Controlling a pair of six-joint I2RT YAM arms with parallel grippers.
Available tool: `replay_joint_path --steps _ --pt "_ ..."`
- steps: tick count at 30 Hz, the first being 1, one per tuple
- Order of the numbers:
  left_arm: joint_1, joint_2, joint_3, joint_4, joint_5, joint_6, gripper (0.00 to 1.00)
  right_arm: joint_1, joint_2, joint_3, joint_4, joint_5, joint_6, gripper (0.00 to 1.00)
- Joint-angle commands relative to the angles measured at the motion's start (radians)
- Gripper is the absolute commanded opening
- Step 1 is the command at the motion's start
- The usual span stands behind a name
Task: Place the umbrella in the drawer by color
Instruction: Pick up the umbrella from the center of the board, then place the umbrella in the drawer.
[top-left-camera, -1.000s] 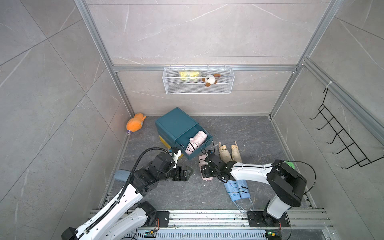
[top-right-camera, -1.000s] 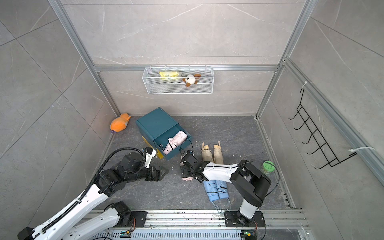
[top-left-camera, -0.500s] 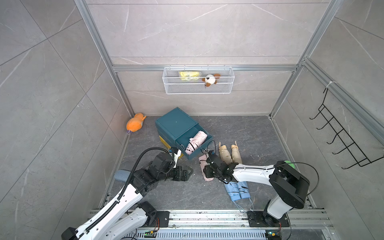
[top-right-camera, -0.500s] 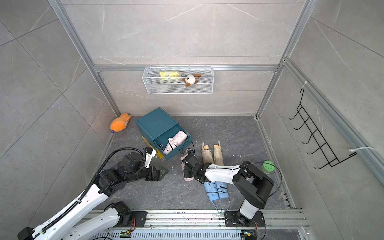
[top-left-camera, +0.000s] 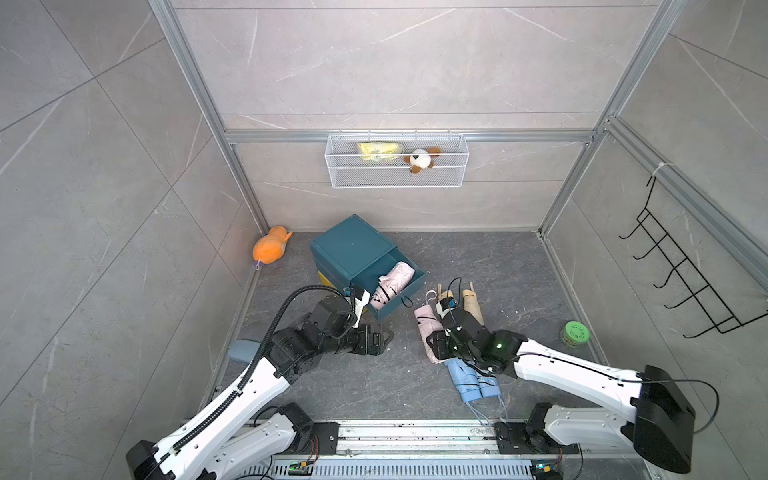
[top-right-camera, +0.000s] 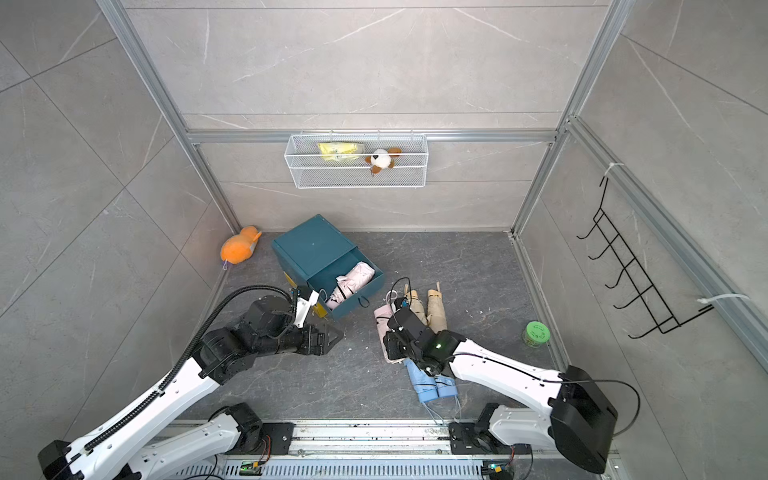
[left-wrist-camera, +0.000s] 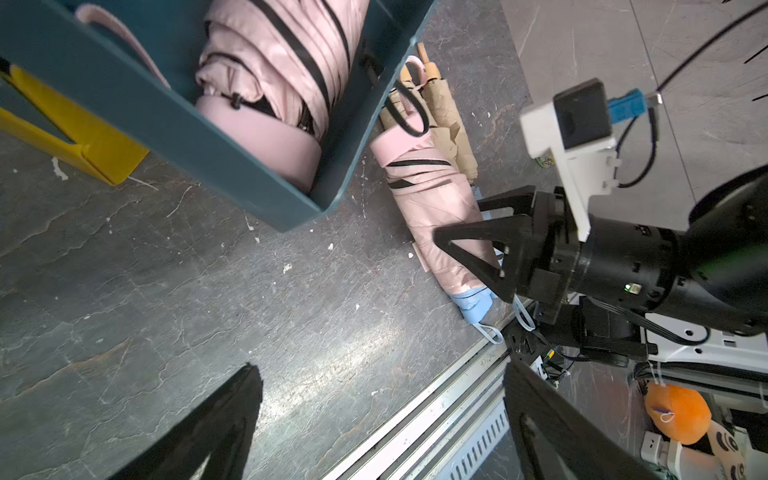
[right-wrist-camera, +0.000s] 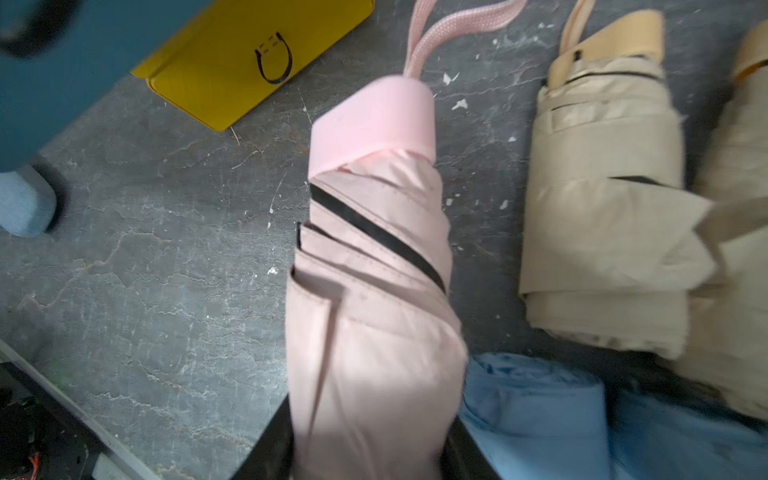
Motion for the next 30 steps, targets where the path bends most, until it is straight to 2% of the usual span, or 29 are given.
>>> replay_joint_path --steps 1,5,9,22,30 --pt "-0.008 0.032 0.065 0.036 0.008 0.0 0.94 0.005 -0.083 0.066 -0.128 0.067 -0.043 0.33" --pt "-0.009 0.077 0.112 0.05 0.024 0.007 0.94 0.005 -0.147 0.133 -0.205 0.098 -0.071 0.33" --pt "-0.009 0.12 0.153 0.098 0.054 0.003 0.95 0.003 -0.177 0.192 -0.204 0.125 -0.094 0.33" --pt "-0.009 0.315 0.31 0.298 0.15 -0.073 1.0 0.003 -0.12 0.307 0.094 0.057 -0.122 0.31" --pt "-0.004 0.392 0.328 0.412 0.209 -0.129 1.0 0.001 -0.11 0.339 0.169 0.023 -0.112 0.31"
